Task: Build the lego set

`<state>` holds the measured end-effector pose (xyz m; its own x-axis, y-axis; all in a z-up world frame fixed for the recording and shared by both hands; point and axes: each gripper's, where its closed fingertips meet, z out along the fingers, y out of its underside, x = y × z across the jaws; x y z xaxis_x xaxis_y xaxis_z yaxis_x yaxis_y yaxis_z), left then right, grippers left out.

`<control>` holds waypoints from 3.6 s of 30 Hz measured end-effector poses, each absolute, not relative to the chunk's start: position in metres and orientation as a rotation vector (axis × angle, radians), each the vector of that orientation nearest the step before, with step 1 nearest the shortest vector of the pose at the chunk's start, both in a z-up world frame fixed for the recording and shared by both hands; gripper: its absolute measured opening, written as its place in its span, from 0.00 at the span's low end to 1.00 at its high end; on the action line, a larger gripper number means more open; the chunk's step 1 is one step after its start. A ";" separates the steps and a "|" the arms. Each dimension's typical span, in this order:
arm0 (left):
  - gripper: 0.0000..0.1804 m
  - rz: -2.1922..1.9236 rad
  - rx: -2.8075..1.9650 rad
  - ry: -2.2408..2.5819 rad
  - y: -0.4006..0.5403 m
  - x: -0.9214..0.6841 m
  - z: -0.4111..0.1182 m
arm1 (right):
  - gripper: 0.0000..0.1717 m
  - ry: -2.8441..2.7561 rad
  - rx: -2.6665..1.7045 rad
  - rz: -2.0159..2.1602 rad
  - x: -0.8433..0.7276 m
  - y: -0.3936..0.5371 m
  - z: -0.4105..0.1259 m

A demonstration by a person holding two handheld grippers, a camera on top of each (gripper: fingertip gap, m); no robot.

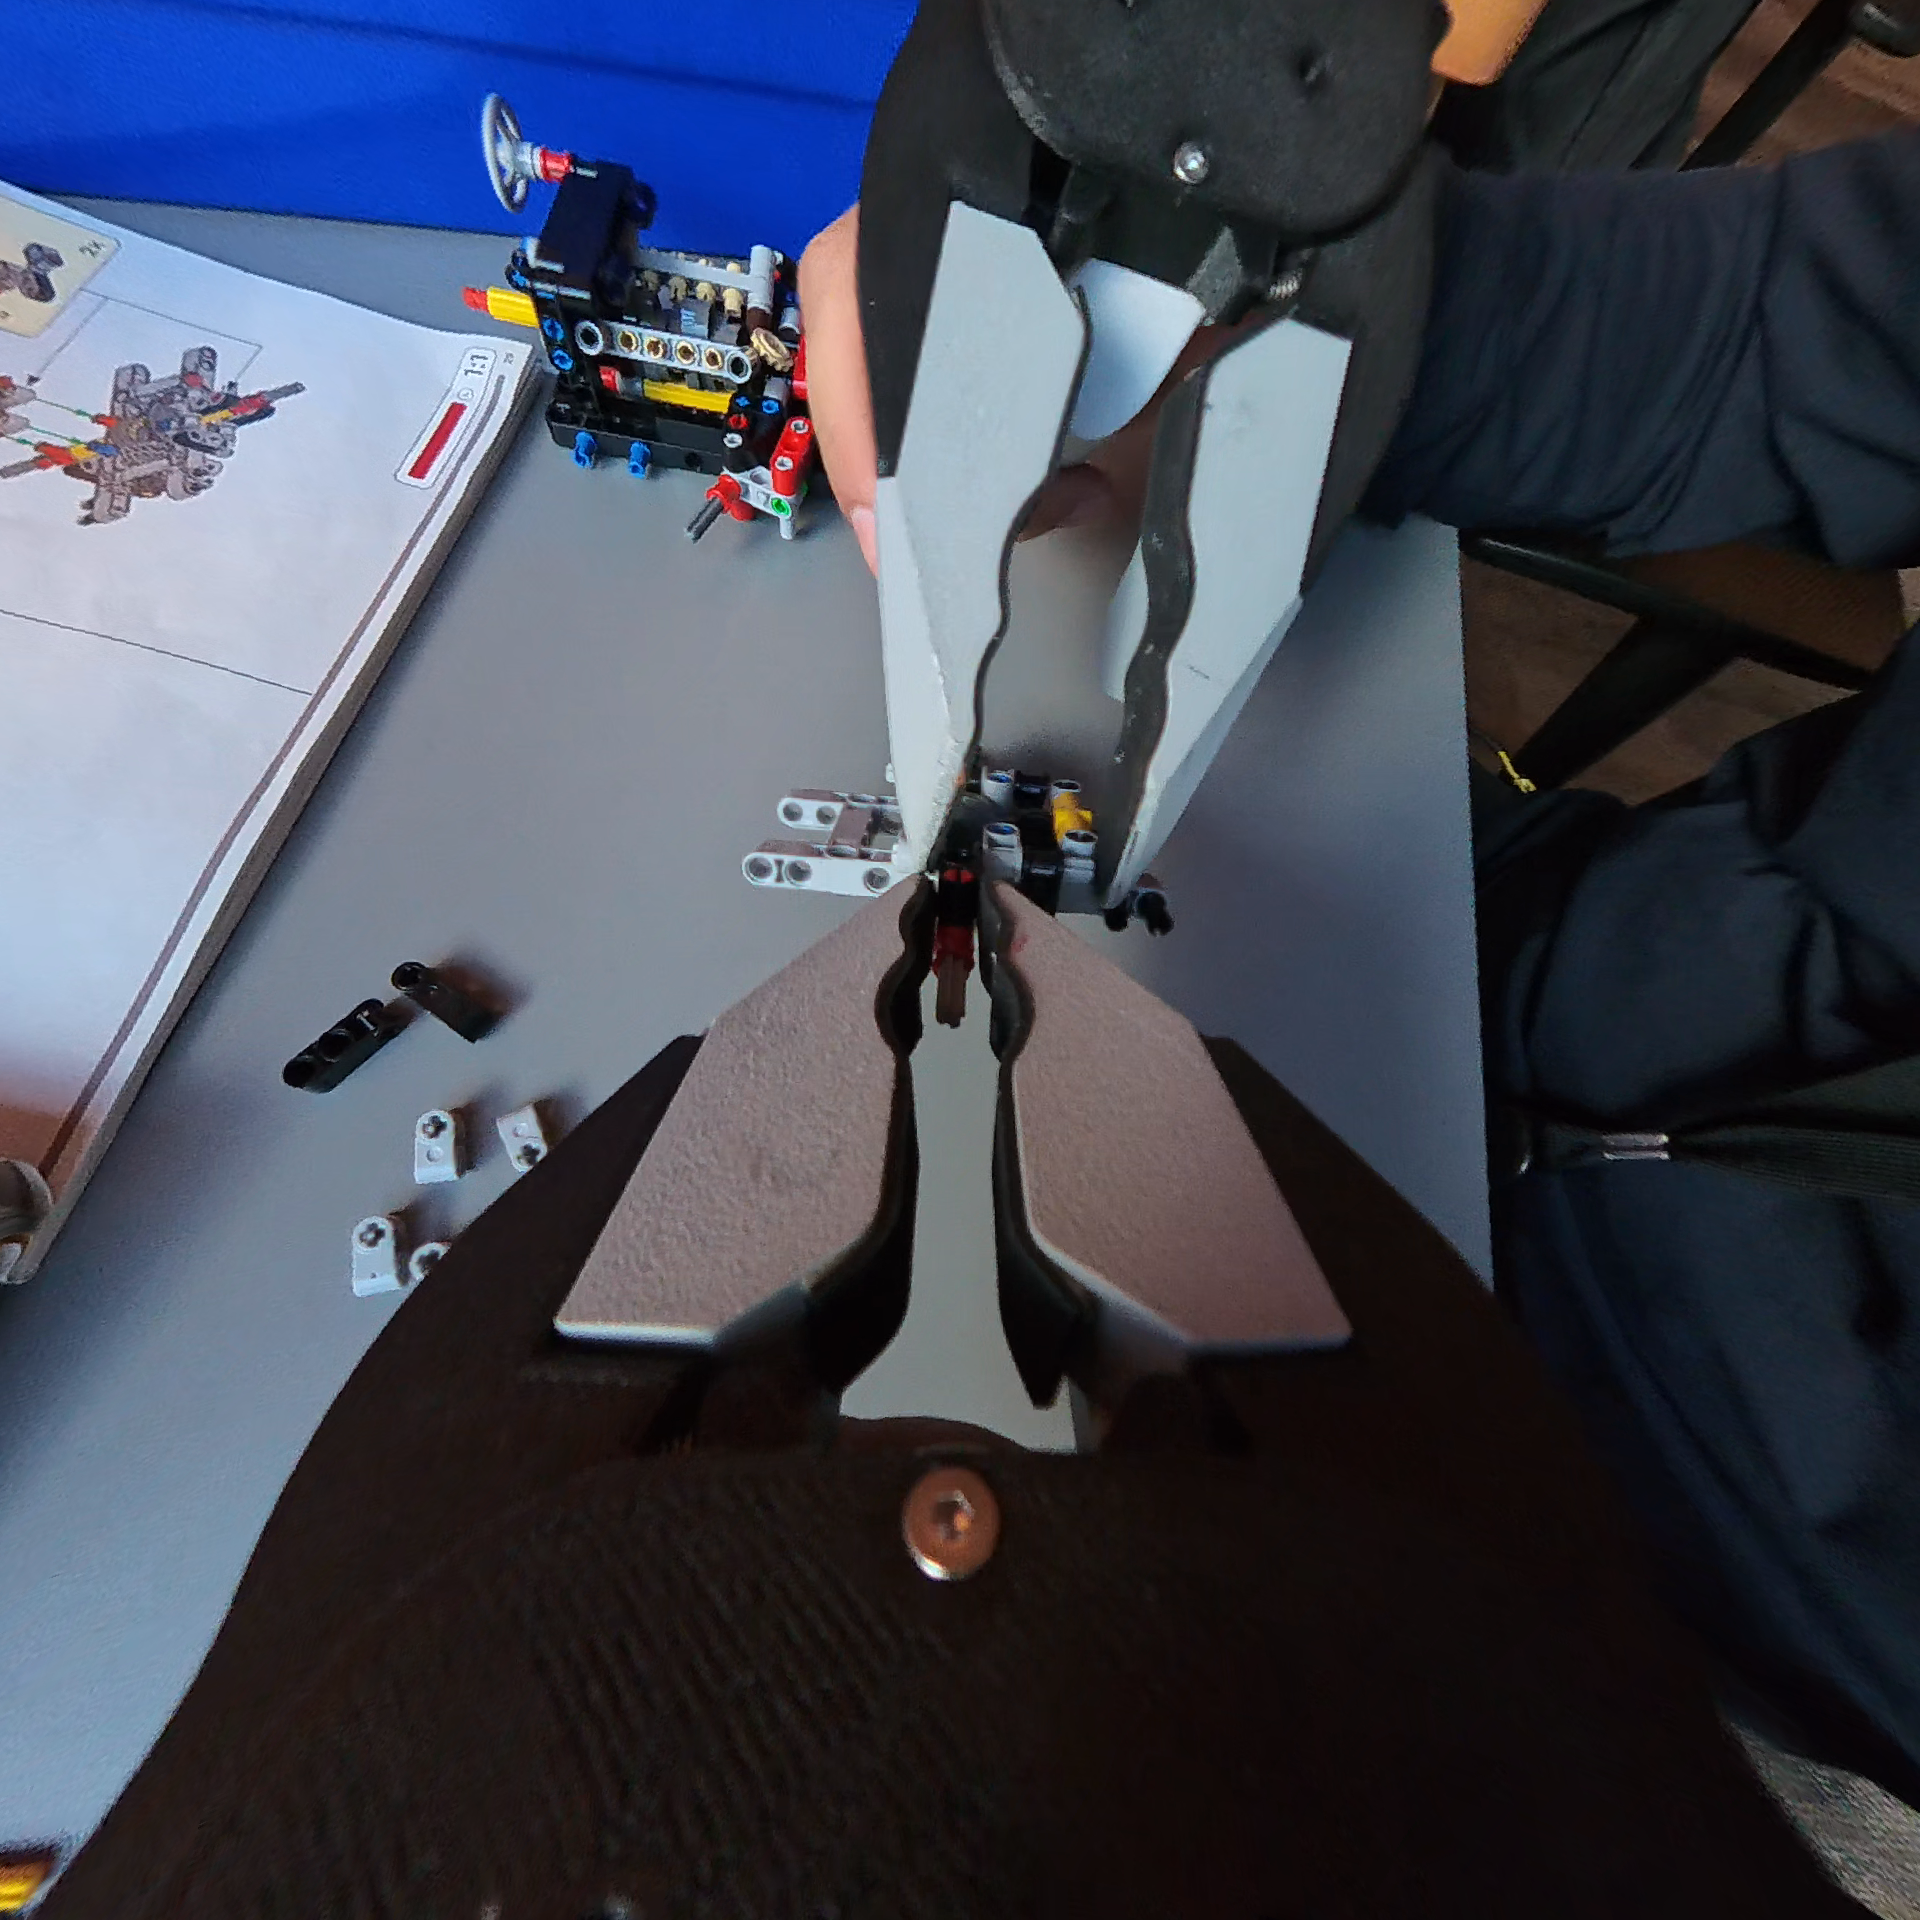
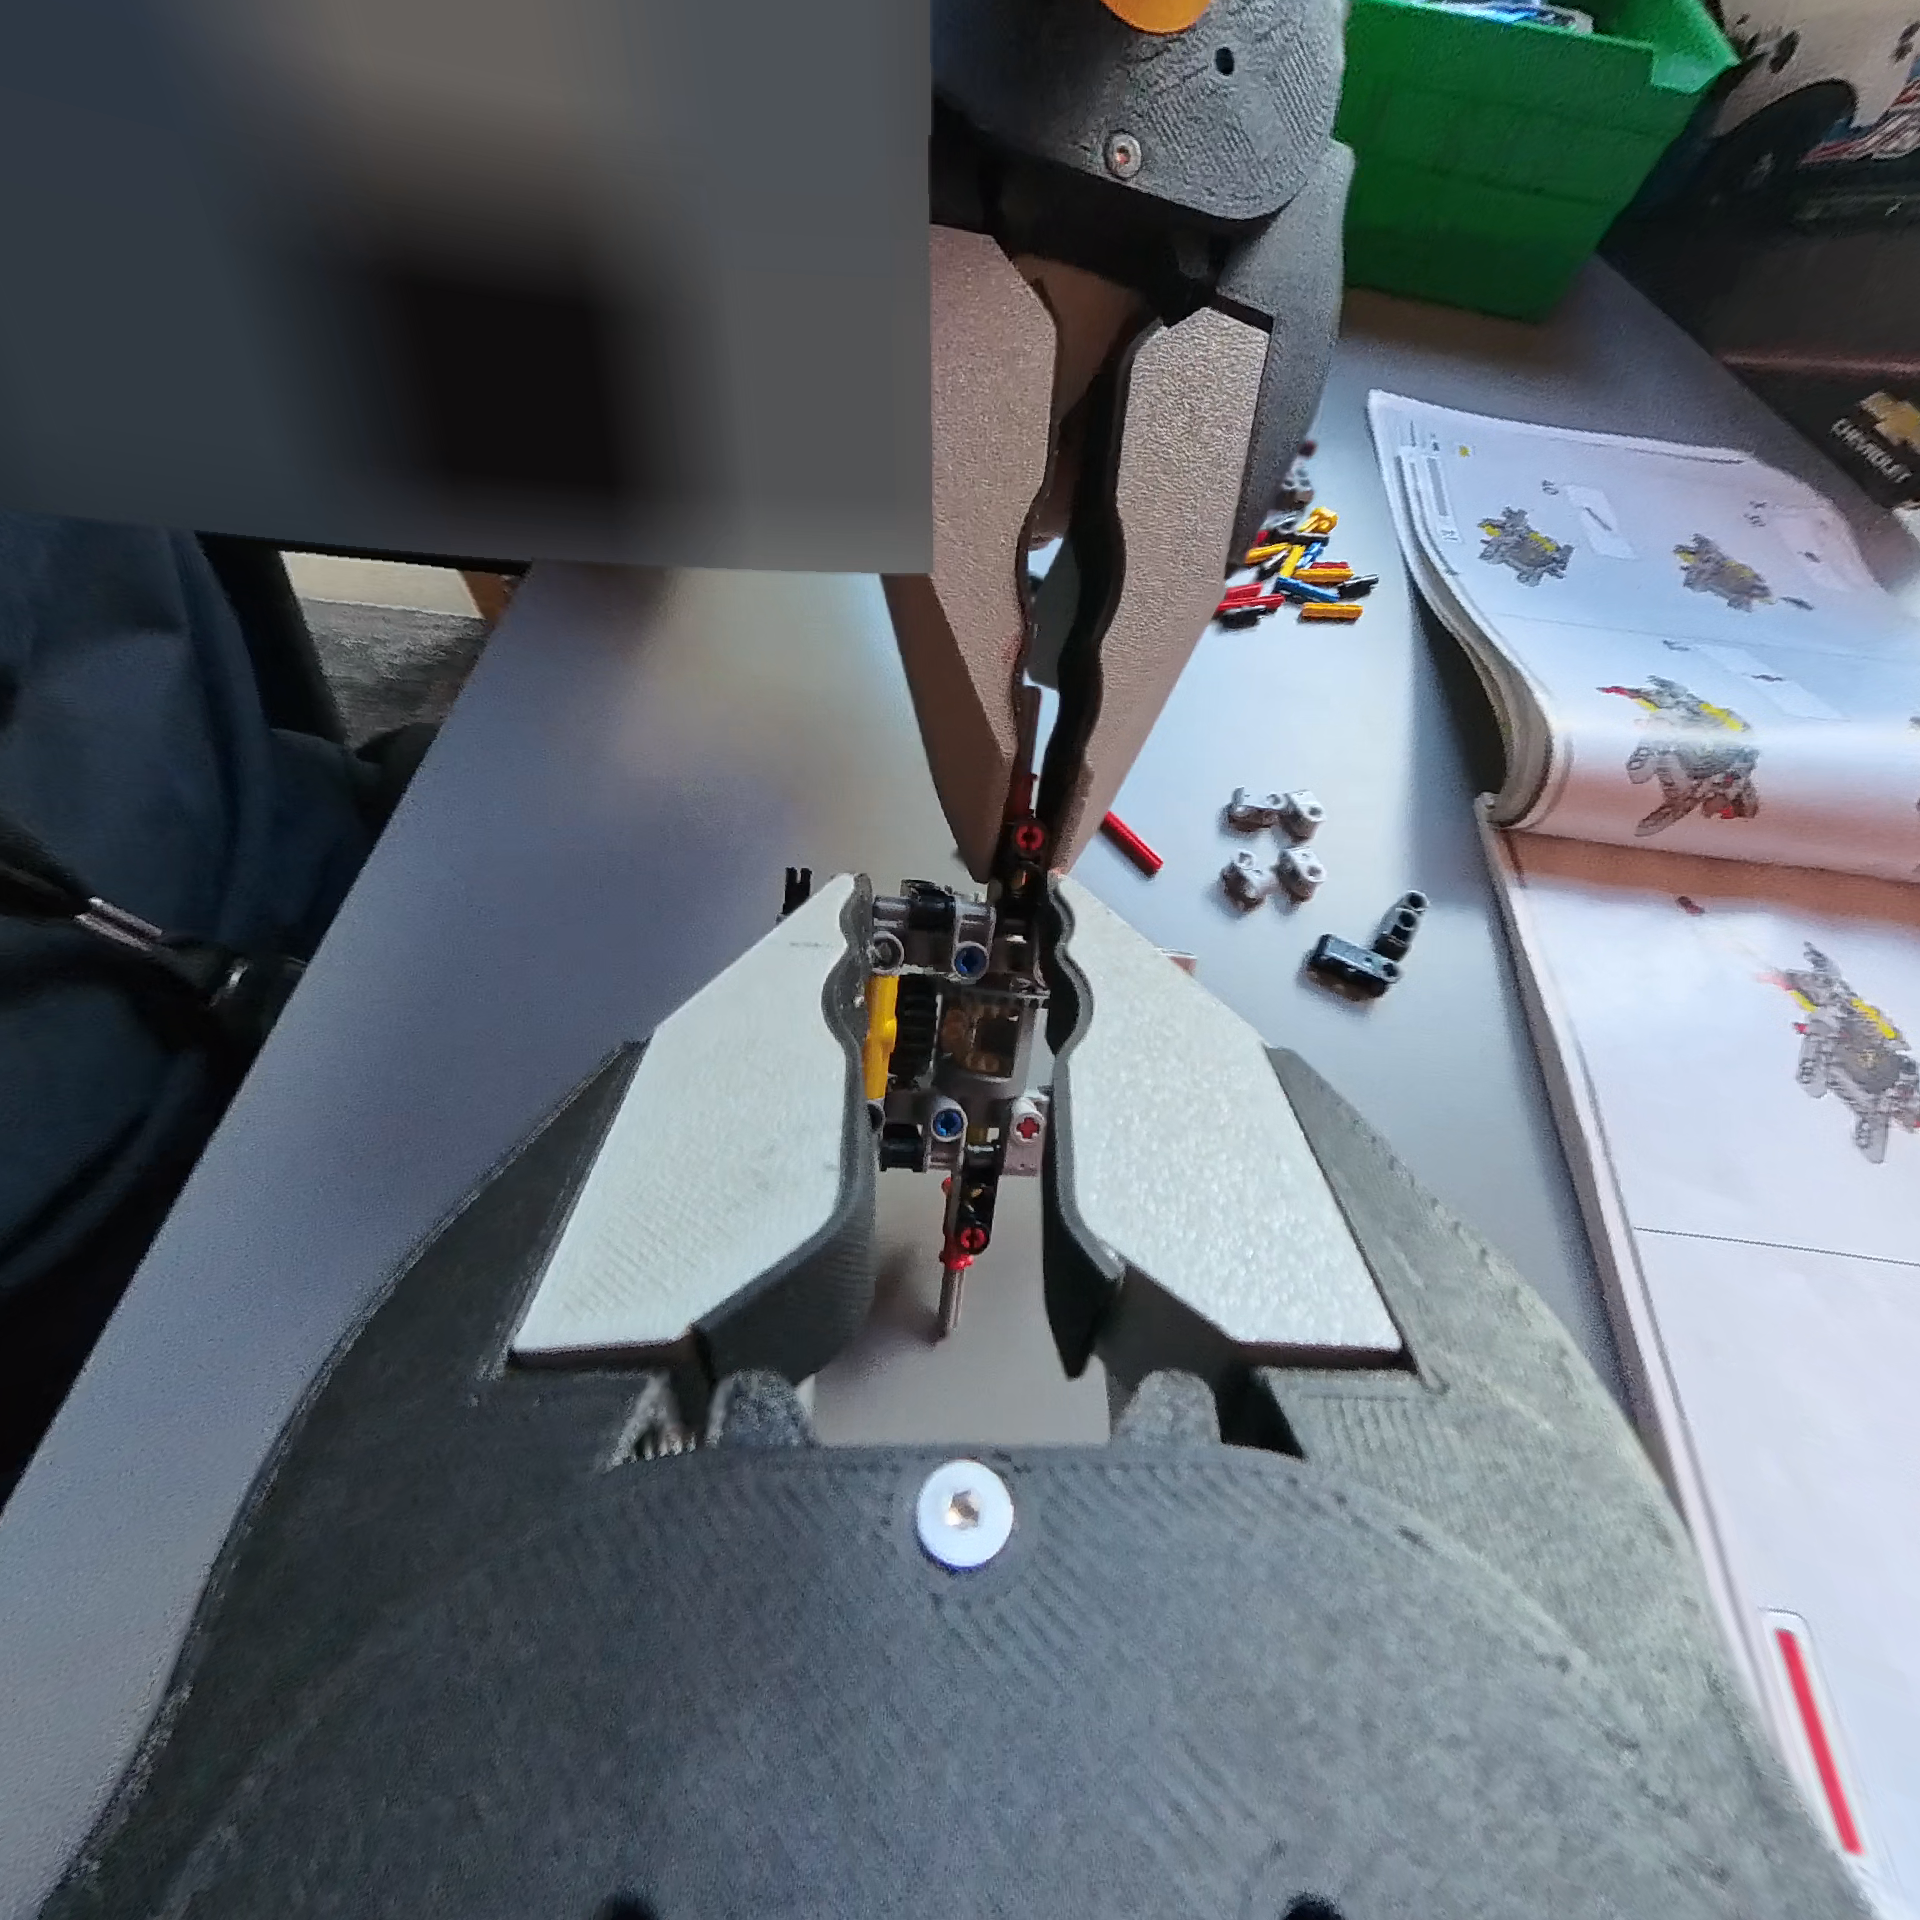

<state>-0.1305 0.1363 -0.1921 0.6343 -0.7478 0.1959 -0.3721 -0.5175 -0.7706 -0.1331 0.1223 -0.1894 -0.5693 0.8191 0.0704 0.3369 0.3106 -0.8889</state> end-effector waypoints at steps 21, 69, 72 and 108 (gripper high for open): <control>0.03 -0.593 -2.287 0.951 0.125 -0.124 -0.206 | 0.16 -2.040 -0.905 0.982 -0.126 0.113 -0.206; 0.03 -0.912 -1.876 0.602 0.161 -0.126 -0.170 | 0.16 -1.642 -1.132 1.629 -0.129 0.147 -0.165; 0.03 -0.846 -1.869 0.656 0.160 -0.123 -0.169 | 0.17 -1.694 -1.103 1.600 -0.126 0.146 -0.164; 0.03 -0.646 -1.992 0.969 0.167 -0.096 -0.163 | 0.22 -1.962 -0.931 1.126 -0.100 0.150 -0.163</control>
